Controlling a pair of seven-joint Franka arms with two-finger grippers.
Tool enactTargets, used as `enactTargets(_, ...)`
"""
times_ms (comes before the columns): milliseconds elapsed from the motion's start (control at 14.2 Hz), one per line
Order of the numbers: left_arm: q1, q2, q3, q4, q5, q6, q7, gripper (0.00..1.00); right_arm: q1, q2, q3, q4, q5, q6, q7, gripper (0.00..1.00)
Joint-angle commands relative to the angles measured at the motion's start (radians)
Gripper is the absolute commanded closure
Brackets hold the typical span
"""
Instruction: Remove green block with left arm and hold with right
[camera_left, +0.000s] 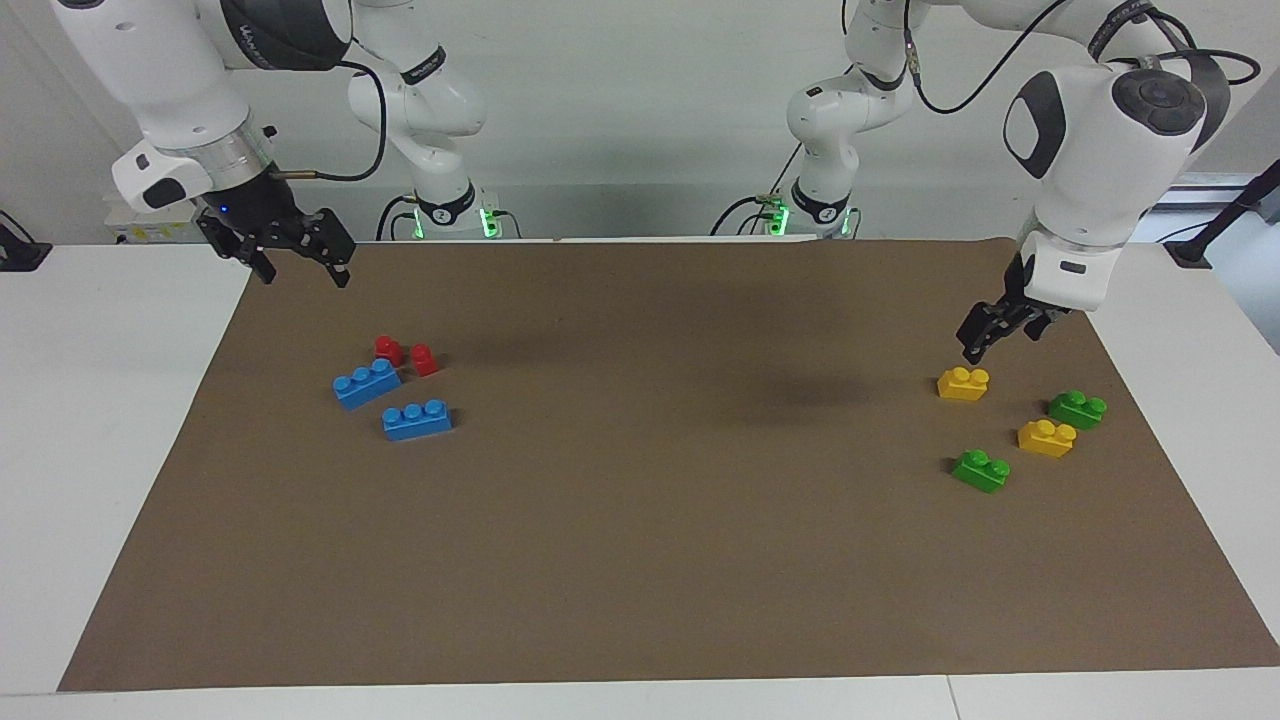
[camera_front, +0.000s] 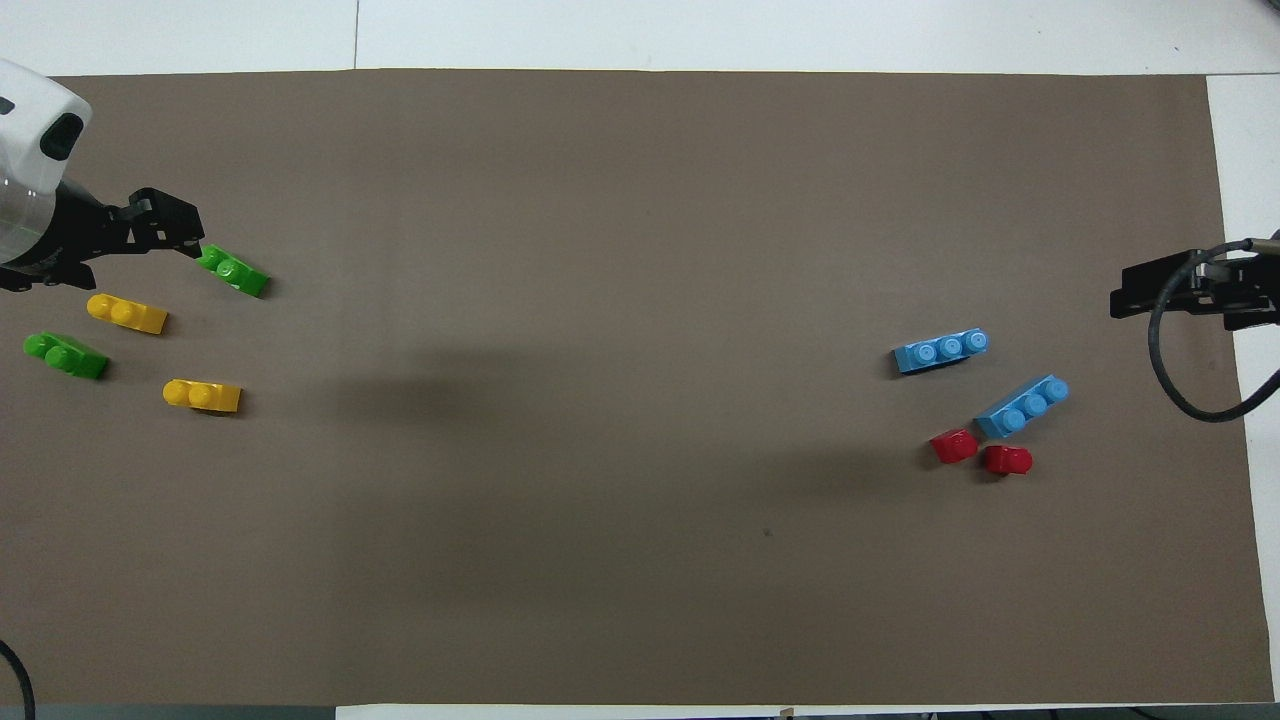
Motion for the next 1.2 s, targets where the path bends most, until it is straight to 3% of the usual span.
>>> enactTargets(0, 0.01, 0.001, 0.014, 0.024, -0.023, -0.036, 0.026, 0.0, -0.005, 0.012, 0.011, 0.017, -0.034, 0.006, -0.042, 0.0)
enactTargets(563, 0.007, -0.032, 0.014, 0.024, -0.021, -0.057, 0.026, 0.0, -0.007, 0.012, 0.011, 0.017, -0.034, 0.006, -0.042, 0.0)
enactTargets(915, -0.024, -0.033, 0.025, 0.081, -0.015, -0.169, 0.064, 0.0, -0.007, 0.012, 0.011, 0.015, -0.034, 0.006, -0.042, 0.0)
enactTargets(1126, -0.152, -0.079, 0.152, 0.104, -0.023, -0.23, 0.142, 0.0, -0.008, 0.012, 0.011, 0.015, -0.034, 0.006, -0.042, 0.0)
